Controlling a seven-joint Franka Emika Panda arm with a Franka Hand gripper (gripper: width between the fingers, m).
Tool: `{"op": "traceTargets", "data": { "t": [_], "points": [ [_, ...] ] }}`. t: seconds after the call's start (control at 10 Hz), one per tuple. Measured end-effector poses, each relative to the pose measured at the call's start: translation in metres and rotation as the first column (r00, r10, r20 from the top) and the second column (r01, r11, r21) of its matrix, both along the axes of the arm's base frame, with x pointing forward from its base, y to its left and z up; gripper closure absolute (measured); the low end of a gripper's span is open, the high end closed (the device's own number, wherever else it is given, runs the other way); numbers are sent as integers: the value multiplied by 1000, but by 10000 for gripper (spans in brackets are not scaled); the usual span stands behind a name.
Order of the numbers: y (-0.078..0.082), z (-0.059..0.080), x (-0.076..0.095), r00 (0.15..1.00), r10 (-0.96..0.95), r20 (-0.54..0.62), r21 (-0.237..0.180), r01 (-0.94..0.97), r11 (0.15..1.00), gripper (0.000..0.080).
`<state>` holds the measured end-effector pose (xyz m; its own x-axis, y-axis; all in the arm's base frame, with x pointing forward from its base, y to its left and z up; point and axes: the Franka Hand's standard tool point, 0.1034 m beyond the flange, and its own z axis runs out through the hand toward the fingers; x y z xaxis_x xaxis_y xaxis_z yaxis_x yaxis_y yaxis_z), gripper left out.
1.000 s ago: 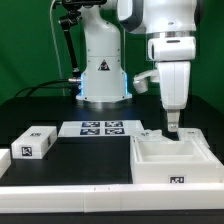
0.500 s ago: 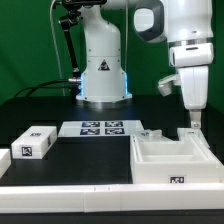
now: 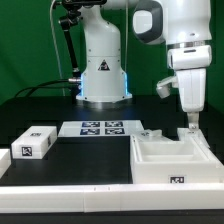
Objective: Assemble cabinet
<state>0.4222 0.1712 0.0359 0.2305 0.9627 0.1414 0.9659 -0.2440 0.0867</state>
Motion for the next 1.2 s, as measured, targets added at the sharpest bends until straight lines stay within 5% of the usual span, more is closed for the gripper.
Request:
{"op": "traceTargets", "data": {
  "t": [0.7,0.9,1.0,1.1,1.2],
  "points": [
    [1,-20,-16,999,9,-34,4,-9,1000,3],
    [0,-23,-18,999,8,-39,4,-8,1000,251],
    [0,-23,-19,999,7,-40,4,-7,1000,251],
    [0,-24,-19,999,7,-41,4,-6,1000,427],
    [1,-24,-19,999,5,-41,5,-5,1000,427]
  ]
}}
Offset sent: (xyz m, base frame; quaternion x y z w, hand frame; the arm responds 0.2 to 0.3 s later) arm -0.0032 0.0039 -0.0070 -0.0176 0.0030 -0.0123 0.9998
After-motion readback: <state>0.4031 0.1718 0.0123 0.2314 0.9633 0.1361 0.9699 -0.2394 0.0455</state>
